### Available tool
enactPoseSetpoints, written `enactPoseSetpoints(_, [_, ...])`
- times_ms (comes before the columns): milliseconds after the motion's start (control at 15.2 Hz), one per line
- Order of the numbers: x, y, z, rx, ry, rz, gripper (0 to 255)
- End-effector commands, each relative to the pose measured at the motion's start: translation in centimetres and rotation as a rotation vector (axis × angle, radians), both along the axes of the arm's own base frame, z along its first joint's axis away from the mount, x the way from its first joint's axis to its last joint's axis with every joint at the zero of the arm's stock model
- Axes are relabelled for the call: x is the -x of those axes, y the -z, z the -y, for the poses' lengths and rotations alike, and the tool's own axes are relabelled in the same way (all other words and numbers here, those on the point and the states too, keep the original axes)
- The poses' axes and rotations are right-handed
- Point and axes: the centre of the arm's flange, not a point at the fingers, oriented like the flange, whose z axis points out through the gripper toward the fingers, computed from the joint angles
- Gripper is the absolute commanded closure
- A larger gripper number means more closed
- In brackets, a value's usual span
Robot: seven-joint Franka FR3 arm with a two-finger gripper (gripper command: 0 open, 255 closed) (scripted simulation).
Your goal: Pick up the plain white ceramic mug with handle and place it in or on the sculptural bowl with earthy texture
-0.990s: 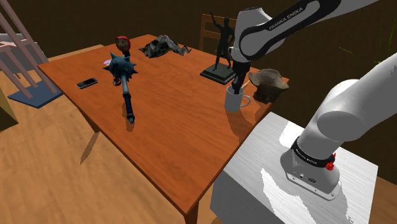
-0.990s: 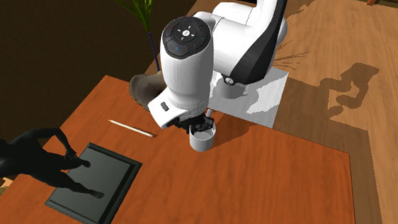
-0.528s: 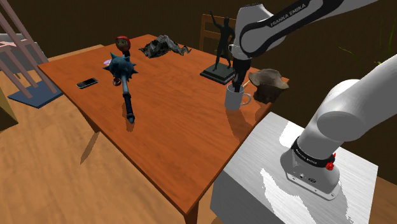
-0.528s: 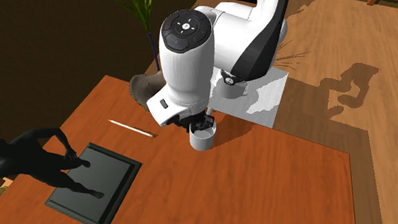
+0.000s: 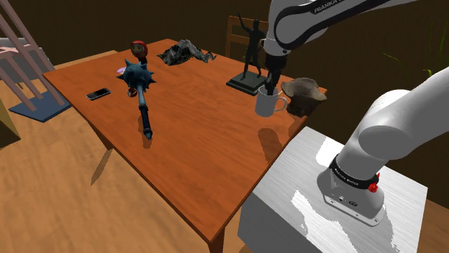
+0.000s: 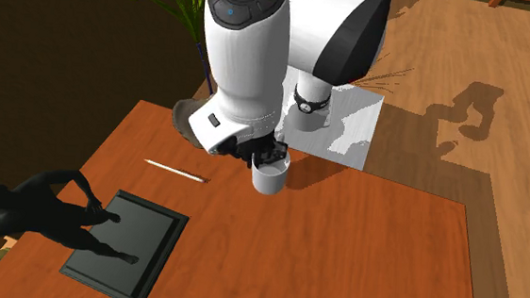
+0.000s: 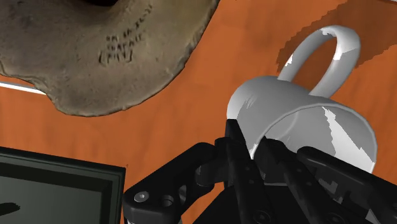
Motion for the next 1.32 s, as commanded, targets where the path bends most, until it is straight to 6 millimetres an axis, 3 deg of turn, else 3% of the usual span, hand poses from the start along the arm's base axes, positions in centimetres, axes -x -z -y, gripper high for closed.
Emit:
enactPoseSetpoints(0, [-0.1, -1.1, 0.0, 0.000, 0.000, -0.001, 255])
enactPoseSetpoints(1254, [-0.1, -11.1, 0.0, 0.000, 0.000, -0.001, 255])
